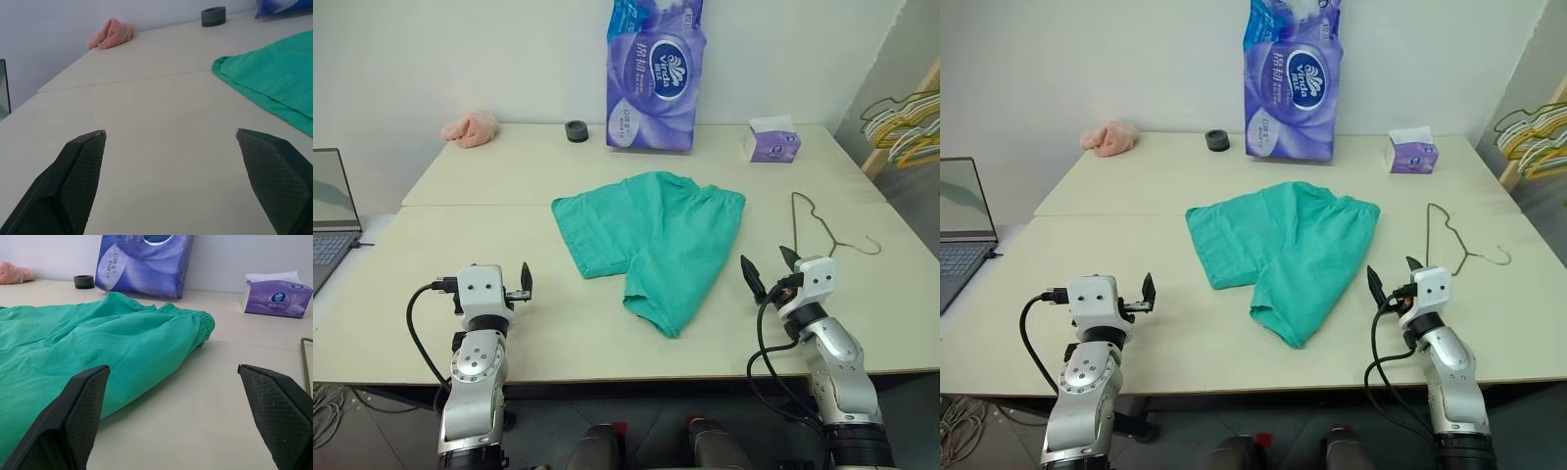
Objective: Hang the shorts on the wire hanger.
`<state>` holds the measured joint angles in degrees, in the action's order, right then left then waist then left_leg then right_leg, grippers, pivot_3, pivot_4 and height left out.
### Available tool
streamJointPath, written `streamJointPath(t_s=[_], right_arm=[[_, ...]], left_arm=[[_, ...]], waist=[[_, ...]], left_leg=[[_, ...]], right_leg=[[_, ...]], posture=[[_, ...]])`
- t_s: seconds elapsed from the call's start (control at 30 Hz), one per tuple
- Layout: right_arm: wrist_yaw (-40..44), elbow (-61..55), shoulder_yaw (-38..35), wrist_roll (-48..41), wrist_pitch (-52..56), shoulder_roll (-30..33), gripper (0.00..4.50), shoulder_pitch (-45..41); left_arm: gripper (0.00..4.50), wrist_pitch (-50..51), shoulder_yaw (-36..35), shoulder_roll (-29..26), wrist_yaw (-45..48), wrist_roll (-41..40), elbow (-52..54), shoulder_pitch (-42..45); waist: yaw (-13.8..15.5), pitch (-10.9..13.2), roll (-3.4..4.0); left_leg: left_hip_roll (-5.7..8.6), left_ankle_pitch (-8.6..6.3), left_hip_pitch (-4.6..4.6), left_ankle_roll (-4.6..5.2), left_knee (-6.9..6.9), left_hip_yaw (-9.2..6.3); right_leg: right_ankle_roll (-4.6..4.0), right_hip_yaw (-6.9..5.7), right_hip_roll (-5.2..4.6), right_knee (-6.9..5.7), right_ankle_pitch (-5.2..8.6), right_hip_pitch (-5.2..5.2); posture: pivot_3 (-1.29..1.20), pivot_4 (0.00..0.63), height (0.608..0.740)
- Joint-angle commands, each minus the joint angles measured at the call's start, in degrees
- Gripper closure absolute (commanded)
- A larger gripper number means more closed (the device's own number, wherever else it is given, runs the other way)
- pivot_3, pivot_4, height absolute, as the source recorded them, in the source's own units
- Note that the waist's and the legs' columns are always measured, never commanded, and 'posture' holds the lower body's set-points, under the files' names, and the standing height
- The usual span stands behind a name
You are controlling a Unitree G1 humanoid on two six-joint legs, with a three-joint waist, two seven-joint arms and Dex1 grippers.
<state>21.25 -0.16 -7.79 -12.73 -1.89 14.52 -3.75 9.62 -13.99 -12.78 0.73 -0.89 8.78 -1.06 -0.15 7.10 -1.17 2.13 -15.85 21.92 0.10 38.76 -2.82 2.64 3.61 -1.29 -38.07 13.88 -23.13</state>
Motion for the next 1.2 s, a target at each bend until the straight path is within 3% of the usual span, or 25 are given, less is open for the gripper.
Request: streamJointPath(t_s=[0.03, 0.7, 1.03, 1.2], right_arm=[[0.37, -1.55, -0.05, -0.49, -0.28, 0.25, 0.03, -1.15], [2.06, -1.24, 2.1, 0.4, 0.8, 1.15, 0.03, -1.87], [6.73, -4.54, 2.65, -0.92, 0.65, 3.67, 0.03, -0.59], [16.64, -11.05, 3.61, -6.96, 6.68, 9.53, 0.03, 3.81]], left_arm=[[0.0, -1.15, -0.04, -0.55, -0.16, 0.74, 2.58, -0.16], [0.0, -0.77, 0.32, 0.27, 0.15, 0.52, 3.2, -0.19], [0.0, -0.18, 7.19, -2.23, 16.16, -7.97, 4.41, 1.71], [0.0, 4.33, 14.13, -6.29, 29.36, -13.5, 5.91, 4.33]], waist=[[0.02, 0.0, 0.0], [0.1, 0.0, 0.0], [-0.24, 0.01, 0.01], [-0.46, 0.03, 0.06]], left_leg=[[0.0, 0.0, 0.0, 0.0, 0.0, 0.0], [0.0, 0.0, 0.0, 0.0, 0.0, -0.01], [0.0, 0.0, 0.0, 0.0, 0.0, 0.01], [0.03, 0.0, 0.01, 0.01, 0.01, 0.05]], right_leg=[[0.0, 0.0, 0.0, 0.0, 0.0, 0.0], [0.0, -0.01, 0.0, 0.01, 0.0, 0.0], [0.0, 0.0, 0.01, 0.02, 0.0, 0.01], [0.0, 0.01, 0.02, 0.05, 0.01, 0.02]], posture=[[0.04, 0.092, 0.74], [0.04, 0.094, 0.74], [-0.02, 0.094, 0.74], [-0.06, 0.096, 0.74]])
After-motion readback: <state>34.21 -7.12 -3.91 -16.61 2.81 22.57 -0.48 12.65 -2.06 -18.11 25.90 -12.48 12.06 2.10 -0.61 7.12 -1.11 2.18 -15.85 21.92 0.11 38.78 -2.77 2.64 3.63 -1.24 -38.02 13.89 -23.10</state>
